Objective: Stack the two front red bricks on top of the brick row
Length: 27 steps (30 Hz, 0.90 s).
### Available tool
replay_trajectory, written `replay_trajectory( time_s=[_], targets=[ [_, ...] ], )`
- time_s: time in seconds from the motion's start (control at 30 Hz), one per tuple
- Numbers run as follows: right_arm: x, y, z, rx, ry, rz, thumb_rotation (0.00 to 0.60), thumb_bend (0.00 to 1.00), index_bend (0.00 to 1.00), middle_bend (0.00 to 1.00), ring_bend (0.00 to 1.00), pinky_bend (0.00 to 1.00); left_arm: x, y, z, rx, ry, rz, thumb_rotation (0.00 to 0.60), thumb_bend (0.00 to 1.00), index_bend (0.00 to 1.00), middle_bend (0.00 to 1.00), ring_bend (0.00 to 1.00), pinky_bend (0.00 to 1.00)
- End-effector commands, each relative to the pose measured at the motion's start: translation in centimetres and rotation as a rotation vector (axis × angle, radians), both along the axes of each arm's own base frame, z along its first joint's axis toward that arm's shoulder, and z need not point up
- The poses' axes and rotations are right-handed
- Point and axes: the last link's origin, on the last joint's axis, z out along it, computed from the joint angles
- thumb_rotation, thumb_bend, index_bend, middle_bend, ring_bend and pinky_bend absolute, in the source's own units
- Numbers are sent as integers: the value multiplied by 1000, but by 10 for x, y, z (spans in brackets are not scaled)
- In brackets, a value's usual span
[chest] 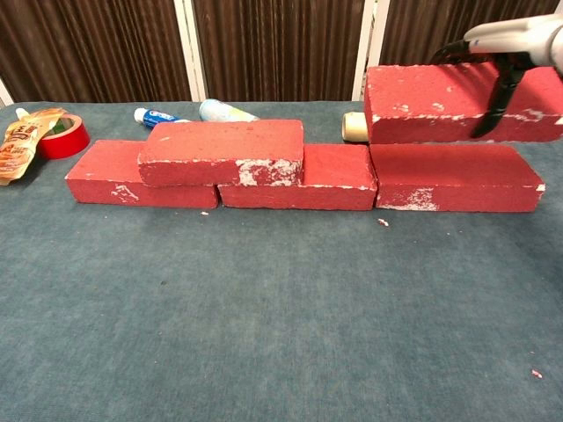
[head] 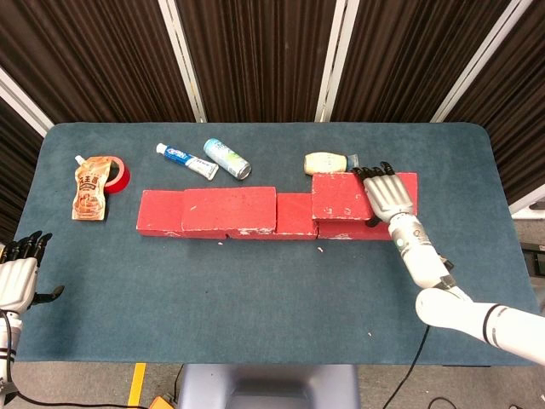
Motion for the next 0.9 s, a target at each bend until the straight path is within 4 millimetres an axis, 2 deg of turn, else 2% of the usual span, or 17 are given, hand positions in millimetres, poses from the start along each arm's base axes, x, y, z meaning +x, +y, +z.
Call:
replay_trajectory(
  time_s=[0.03,0.27,0.6,0.9],
  targets=[
    [2,-4,-13,31,-12,14,600,0,246,362,354,0,0,1,-1,1,1,0,600,223,0,0,0,0],
    [6,-8,-31,58,-34,15,600,0,247,364,354,0,0,2,-2,-1,9,2,600,224,0,0,0,0],
    [10,-11,-45,76,-54,-8,600,0,248,368,354,0,-2,3,2,38,-25,-10,600,222,0,0,0,0],
    [13,-11,-58,86,-60,-14,600,0,249,370,354,0,1,6,-6,79,-89,-65,600,225,0,0,0,0]
  ],
)
